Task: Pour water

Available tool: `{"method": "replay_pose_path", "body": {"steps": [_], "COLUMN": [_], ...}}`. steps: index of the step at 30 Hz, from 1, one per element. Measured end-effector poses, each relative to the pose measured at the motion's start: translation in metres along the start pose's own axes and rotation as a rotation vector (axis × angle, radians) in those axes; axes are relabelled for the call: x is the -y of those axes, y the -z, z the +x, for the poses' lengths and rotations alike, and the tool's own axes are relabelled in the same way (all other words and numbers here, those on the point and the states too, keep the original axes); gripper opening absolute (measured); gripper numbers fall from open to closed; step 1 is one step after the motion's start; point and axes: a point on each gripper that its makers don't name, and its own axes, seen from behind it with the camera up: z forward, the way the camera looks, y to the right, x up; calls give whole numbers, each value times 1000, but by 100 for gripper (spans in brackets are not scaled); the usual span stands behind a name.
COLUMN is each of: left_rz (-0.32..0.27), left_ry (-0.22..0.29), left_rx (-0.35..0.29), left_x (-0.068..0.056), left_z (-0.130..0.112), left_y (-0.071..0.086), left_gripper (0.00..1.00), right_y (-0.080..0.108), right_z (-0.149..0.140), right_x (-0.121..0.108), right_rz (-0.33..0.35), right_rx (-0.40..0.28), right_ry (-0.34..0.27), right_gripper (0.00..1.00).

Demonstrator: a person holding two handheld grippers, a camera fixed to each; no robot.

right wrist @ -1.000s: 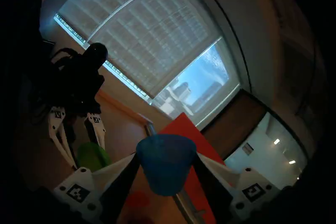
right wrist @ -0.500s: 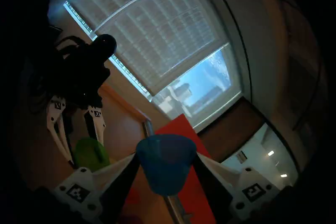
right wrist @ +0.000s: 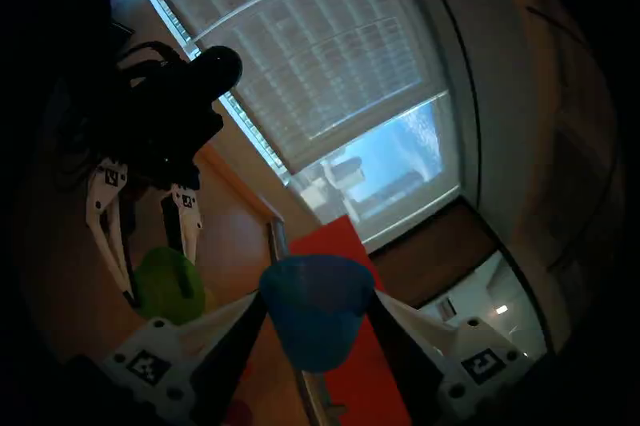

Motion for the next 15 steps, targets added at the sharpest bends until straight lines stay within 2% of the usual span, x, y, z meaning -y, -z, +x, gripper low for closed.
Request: {"method": "replay_pose_path", "body": {"steps": [15], "left_rz": [-5], "left_ry": [-1], "left_rx": [-2], "left_x": [0], "left_z": [3], "left_y": [-2], "left_gripper": [85], "right_y": [-2], "right_z": [-1], "right_x": [-1], "right_rz": [-3], "right_rx": [14], "right_ry": [91], "right_gripper": [90]}}
